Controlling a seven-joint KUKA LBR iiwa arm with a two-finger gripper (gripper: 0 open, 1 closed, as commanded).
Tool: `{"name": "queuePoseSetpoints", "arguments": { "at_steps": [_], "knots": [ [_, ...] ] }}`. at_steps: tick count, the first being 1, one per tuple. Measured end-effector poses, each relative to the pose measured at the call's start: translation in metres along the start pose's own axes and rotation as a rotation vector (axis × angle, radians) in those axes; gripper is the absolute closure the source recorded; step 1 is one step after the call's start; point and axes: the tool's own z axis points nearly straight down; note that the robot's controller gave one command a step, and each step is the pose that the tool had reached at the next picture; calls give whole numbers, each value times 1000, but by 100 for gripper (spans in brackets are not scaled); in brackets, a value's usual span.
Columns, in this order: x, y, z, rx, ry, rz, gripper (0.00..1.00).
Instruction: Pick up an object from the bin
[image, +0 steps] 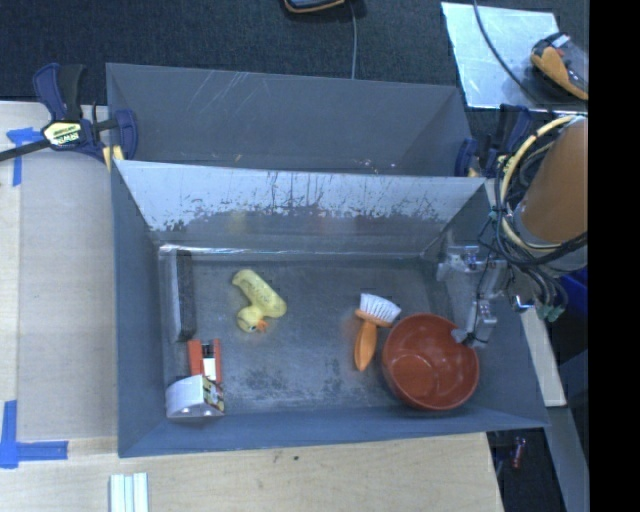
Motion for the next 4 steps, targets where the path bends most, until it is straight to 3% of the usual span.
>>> {"name": "queuePoseSetpoints", "arguments": {
  "at_steps": [1, 2, 3, 4],
  "knots": [
    [-2, 1, -4, 1, -8, -5, 0],
    [37, -17, 85, 5, -17, -344, 0],
    [46, -5, 49, 9, -23, -499, 0],
    [43, 7, 83, 14, -38, -900, 0]
  ]
}}
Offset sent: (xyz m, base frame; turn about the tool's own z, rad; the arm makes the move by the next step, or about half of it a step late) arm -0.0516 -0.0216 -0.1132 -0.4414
